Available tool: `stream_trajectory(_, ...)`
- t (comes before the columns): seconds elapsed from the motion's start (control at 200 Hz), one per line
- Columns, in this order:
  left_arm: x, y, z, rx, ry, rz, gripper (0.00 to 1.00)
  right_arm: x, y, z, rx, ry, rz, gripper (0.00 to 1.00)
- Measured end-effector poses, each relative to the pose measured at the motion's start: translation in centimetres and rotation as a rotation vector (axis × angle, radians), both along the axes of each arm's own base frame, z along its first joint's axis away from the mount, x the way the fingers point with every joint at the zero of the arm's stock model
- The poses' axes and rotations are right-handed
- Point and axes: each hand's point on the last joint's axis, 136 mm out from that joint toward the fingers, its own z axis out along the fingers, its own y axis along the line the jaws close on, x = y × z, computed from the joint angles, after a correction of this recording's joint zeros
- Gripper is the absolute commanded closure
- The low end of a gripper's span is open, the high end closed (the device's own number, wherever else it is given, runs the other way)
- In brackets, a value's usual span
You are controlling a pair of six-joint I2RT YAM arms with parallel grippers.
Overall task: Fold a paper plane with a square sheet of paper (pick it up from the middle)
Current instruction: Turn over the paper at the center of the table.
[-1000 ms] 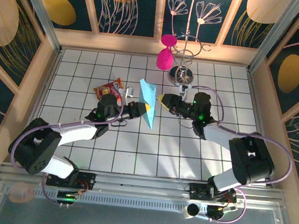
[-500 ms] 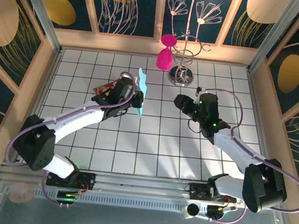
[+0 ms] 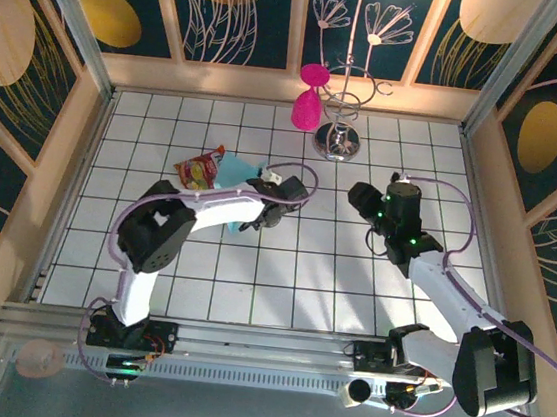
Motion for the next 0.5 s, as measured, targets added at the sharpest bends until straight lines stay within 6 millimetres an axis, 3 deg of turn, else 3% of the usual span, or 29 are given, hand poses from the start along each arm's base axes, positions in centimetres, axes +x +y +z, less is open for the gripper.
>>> stream_trajectory(0.15, -0.6, -0.3, -2.1, 0.116, 0.025, -0.026, 0.92, -0.1, -0.5, -0.5, 0.001, 0.012, -0.013, 0.46)
stream_trajectory(0.375, -0.8, -1.7, -3.9, 0.143, 0.035, -0.037, 0.83, -0.1, -0.9, -0.9, 0.005, 0.024, -0.023, 0.46)
stream_trajectory(0.496, -0.9, -1.8, -4.0, 0.144, 0.034, -0.034, 0.77, -0.1, -0.9, -1.0, 0.010, 0.026, -0.019, 0.47)
